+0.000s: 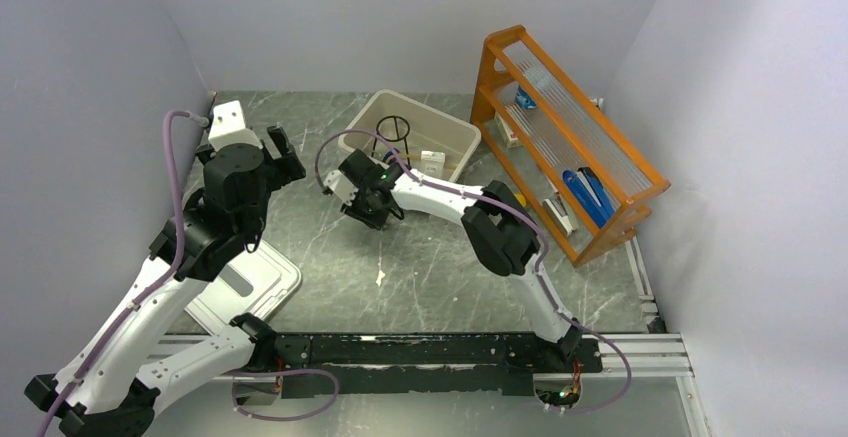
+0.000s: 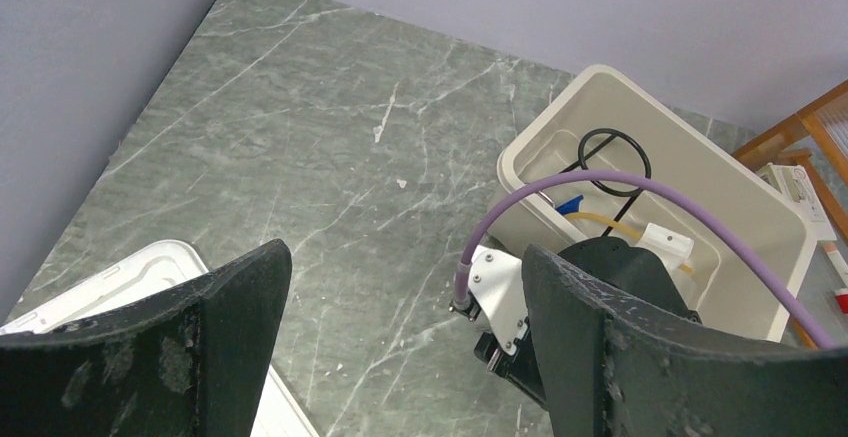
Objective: Organize the chemistry lab equipment
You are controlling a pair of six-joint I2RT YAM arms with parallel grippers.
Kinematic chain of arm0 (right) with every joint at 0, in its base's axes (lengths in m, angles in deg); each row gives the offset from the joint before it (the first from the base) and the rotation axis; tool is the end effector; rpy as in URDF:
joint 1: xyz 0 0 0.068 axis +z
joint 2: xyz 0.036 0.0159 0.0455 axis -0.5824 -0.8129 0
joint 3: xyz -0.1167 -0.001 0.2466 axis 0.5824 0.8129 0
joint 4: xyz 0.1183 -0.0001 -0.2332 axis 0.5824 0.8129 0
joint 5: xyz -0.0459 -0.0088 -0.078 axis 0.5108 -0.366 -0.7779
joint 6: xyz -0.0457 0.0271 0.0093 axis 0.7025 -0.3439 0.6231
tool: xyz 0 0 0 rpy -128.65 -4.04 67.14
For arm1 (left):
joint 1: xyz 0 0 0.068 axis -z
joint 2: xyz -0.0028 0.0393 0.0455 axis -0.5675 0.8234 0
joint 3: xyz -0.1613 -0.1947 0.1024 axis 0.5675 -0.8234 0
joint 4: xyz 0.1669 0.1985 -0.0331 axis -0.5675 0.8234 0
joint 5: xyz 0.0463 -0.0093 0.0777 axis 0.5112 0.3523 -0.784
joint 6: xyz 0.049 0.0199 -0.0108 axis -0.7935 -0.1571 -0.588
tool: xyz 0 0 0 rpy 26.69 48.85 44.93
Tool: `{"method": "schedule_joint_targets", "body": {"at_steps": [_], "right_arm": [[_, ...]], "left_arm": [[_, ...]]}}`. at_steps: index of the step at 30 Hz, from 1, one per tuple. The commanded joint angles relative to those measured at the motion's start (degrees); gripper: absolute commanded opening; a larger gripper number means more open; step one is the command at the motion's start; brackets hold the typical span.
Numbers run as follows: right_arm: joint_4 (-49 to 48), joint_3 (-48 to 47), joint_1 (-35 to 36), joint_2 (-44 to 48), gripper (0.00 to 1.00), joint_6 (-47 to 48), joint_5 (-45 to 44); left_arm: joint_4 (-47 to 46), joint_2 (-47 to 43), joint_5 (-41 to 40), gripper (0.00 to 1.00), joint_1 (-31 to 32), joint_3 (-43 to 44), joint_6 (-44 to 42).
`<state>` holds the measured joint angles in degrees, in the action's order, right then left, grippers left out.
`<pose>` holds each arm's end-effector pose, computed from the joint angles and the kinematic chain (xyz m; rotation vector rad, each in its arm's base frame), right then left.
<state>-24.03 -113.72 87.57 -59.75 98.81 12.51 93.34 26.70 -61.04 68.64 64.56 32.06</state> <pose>0.2935 0.3802 0.1621 -1.6076 2.1679 0.2927 0.1479 -0.0710 0.4121 -0.3528 1.7552 -0.0455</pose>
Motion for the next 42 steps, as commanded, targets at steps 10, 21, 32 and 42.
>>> {"method": "schedule_joint_targets", "body": {"at_steps": [10, 21, 32, 42], "right_arm": [[-6.54, 0.37, 0.70, 2.03, 0.51, 1.85, -10.68], [4.57, -6.41, 0.70, -4.69, 0.57, 7.10, -0.95], [9.74, -7.19, 0.75, -3.10, 0.20, 7.37, 5.97], [7.27, -4.79, 0.79, -3.52, 0.35, 6.32, -0.49]], "left_arm": [[-0.71, 0.11, 0.31, 0.89, -0.31, 0.93, -0.35], [-0.27, 0.03, -0.27, 0.89, -0.31, 1.43, -0.79], [-0.18, -0.17, 0.05, 0.88, -0.31, 1.07, -0.54], [0.14, -0.34, -0.02, 0.88, -0.31, 1.17, -0.45]]}}
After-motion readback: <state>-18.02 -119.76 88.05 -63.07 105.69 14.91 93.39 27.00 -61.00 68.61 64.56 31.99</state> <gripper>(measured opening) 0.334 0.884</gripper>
